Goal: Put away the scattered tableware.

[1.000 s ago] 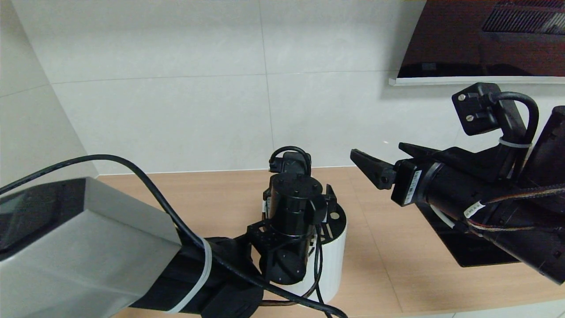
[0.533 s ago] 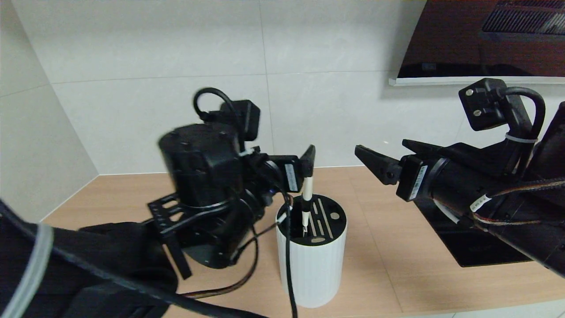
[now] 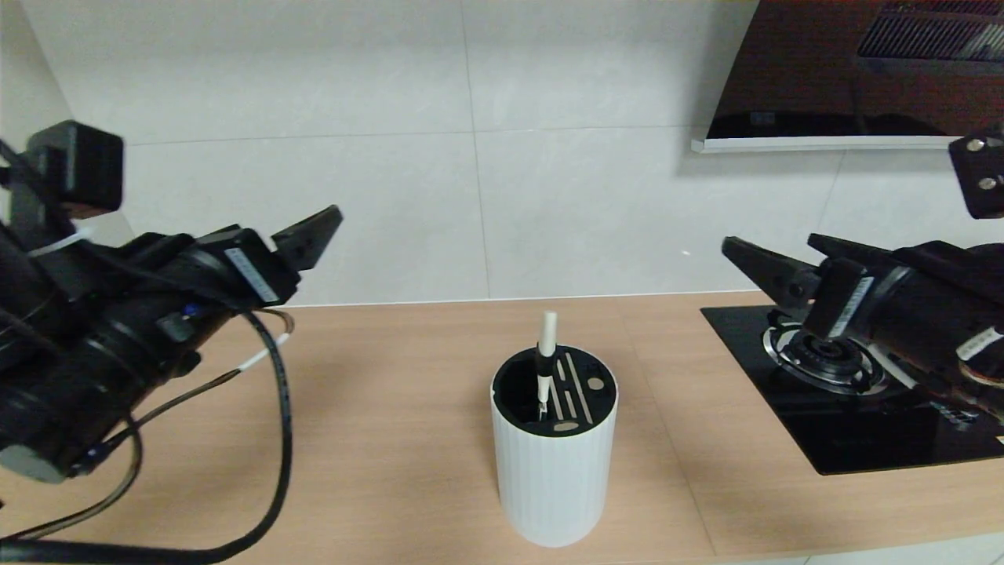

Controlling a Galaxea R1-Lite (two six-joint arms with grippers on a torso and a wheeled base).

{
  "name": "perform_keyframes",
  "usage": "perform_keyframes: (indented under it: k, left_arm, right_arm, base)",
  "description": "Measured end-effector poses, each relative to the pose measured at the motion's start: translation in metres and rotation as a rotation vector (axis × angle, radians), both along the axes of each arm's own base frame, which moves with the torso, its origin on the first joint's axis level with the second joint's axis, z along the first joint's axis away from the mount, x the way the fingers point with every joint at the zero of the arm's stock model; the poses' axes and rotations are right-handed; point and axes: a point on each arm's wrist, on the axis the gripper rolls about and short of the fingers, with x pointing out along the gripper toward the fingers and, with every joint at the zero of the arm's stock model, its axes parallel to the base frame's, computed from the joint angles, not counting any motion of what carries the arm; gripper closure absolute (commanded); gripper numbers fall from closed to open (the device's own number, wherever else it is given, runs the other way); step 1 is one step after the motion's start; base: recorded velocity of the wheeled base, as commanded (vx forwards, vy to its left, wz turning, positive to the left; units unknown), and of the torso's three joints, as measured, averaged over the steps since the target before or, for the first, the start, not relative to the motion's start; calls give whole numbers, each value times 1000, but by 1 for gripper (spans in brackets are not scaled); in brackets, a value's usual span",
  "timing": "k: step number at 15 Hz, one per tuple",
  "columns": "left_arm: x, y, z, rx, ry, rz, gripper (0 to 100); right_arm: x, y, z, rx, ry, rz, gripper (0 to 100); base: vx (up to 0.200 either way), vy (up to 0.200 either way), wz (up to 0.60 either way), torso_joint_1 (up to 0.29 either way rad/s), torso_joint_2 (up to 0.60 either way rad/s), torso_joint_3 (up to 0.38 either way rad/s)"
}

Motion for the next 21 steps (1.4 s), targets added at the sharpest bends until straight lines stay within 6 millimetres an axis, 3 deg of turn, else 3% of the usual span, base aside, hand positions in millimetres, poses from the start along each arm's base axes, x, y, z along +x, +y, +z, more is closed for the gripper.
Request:
perform_keyframes:
  k: [3,7,10,13,16,21]
  left_arm:
    - [-42,39,-5,8,-27,38,0]
    - [-120,65,-21,37,15,56,0]
    - [-184,76,-43,79,84,31,0]
    - [-235,85,-61,84,61,37,0]
    - [-253,90,-66,58,-8,154,0]
    - [-262,84,-80,89,-52,291,0]
  right_arm:
    - [-35,-41,-2,-24,-65,-55,0]
    - [-100,-94,-14,-41,-122,-186,0]
    - [-151,-118,-30,-71,-125,-275,0]
    - [-197,-130,-59,-108,-93,-357,0]
    - [-214,-130,-74,-77,-169,-460,0]
    - [-222,-124,-102,-88,-198,-526,0]
  base:
    - [0,0,0,0,0,0]
    - [0,0,0,0,0,0]
    - [0,0,0,0,0,0]
    - [0,0,0,0,0,0]
    - [0,0,0,0,0,0]
    - [0,0,0,0,0,0]
